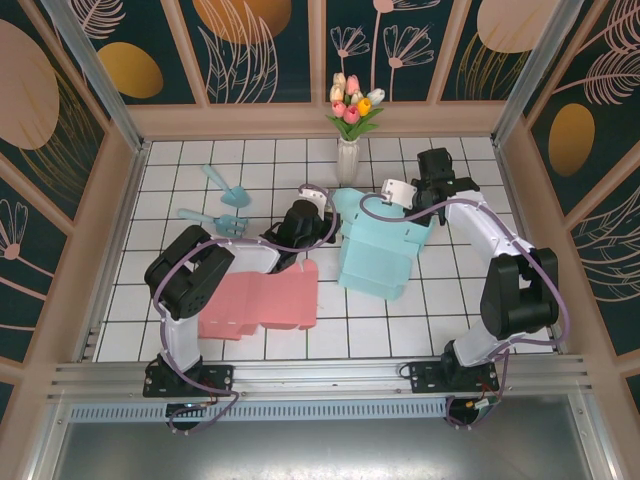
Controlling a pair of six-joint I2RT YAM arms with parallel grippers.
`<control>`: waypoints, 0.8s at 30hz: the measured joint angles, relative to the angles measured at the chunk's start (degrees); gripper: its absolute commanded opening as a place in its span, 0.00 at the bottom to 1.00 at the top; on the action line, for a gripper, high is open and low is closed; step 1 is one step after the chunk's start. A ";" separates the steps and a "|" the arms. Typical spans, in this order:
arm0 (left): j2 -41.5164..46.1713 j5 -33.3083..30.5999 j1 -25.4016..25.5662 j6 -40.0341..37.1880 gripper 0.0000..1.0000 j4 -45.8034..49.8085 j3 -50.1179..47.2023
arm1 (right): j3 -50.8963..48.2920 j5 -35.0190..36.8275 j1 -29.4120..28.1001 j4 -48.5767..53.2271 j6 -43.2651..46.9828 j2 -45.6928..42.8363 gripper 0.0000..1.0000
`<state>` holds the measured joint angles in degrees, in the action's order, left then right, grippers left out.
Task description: Fold the paper box
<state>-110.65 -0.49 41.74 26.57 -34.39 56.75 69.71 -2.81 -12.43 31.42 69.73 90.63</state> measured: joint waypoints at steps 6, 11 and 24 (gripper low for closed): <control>-2.47 1.81 0.00 0.00 0.09 1.29 1.90 | -0.11 -0.15 0.13 -1.16 -1.07 -0.59 0.00; -3.87 3.96 -0.09 0.09 0.10 1.92 4.04 | -0.11 -0.11 0.52 -1.46 -1.29 -0.59 0.00; -4.74 13.00 -0.24 3.61 0.12 0.87 6.47 | -5.55 -0.68 0.76 -8.22 -1.40 -2.89 0.00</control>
<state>-115.39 12.51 41.50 30.17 -33.52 63.22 64.16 -3.49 -11.66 23.20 68.34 87.74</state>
